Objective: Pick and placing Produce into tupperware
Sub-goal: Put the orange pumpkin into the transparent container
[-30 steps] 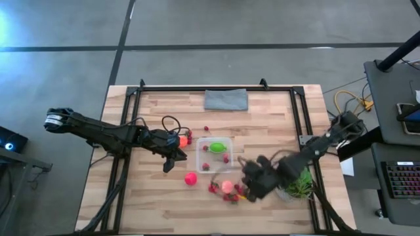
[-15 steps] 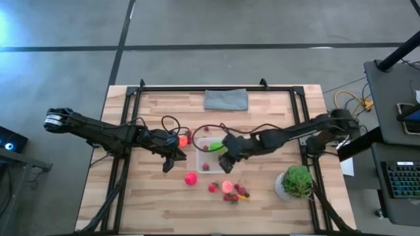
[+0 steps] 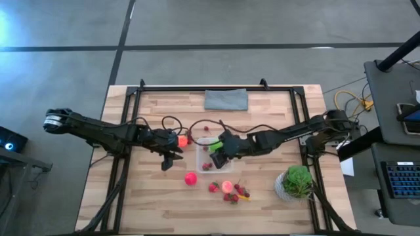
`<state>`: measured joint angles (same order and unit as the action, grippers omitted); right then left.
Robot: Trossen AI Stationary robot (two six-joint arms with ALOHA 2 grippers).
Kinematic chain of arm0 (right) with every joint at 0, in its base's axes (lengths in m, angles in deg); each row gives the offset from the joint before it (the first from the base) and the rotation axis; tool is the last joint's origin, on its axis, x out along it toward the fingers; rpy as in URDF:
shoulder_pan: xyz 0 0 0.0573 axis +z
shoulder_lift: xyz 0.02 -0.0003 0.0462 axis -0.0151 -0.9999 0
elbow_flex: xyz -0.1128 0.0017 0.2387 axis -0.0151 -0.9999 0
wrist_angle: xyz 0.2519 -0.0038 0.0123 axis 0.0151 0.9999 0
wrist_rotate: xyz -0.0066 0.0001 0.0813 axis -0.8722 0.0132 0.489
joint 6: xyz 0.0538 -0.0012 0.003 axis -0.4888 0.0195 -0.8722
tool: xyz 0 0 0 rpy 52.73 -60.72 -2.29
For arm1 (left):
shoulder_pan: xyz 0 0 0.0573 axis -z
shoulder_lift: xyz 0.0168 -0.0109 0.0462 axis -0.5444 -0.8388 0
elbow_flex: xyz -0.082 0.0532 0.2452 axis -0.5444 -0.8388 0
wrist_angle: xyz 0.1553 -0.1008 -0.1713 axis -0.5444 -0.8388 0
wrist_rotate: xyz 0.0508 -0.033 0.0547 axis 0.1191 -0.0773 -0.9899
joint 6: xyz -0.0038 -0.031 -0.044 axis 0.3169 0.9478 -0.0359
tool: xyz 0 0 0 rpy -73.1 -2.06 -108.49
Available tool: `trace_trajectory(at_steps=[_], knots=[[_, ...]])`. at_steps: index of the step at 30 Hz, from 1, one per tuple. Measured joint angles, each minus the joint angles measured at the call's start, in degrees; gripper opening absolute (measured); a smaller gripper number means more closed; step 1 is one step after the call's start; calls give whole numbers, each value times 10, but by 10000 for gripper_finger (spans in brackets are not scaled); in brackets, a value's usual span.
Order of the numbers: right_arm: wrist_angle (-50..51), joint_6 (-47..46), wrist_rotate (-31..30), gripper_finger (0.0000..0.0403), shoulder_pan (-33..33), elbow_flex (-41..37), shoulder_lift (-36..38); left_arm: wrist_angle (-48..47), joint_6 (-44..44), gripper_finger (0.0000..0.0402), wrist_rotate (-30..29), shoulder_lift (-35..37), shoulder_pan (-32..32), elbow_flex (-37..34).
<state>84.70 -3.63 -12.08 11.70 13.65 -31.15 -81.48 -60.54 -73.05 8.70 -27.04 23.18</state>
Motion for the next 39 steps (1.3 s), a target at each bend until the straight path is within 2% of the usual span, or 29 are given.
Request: trace_trajectory(at_steps=[9,15,19,21,25,31,36,39], knots=[[56,-3,9,203,6,22,26,-14,-45,156,-36,3,-21,0],[210,-15,3,201,32,26,52,-81,-48,158,-129,4,-39,0],[301,-12,-21,201,47,26,74,-78,-83,158,-207,1,-42,2],[329,-1,-35,202,51,26,82,-75,-85,161,-223,-2,-46,12],[363,35,-46,218,51,26,98,-76,-31,189,-224,-12,-65,19],[454,62,-65,261,50,23,112,-77,29,257,-208,-55,-79,19],[499,104,-69,290,57,17,123,-78,-64,282,-129,-95,-76,19],[498,133,-68,301,58,13,132,-79,-91,283,-125,-110,-76,21]])
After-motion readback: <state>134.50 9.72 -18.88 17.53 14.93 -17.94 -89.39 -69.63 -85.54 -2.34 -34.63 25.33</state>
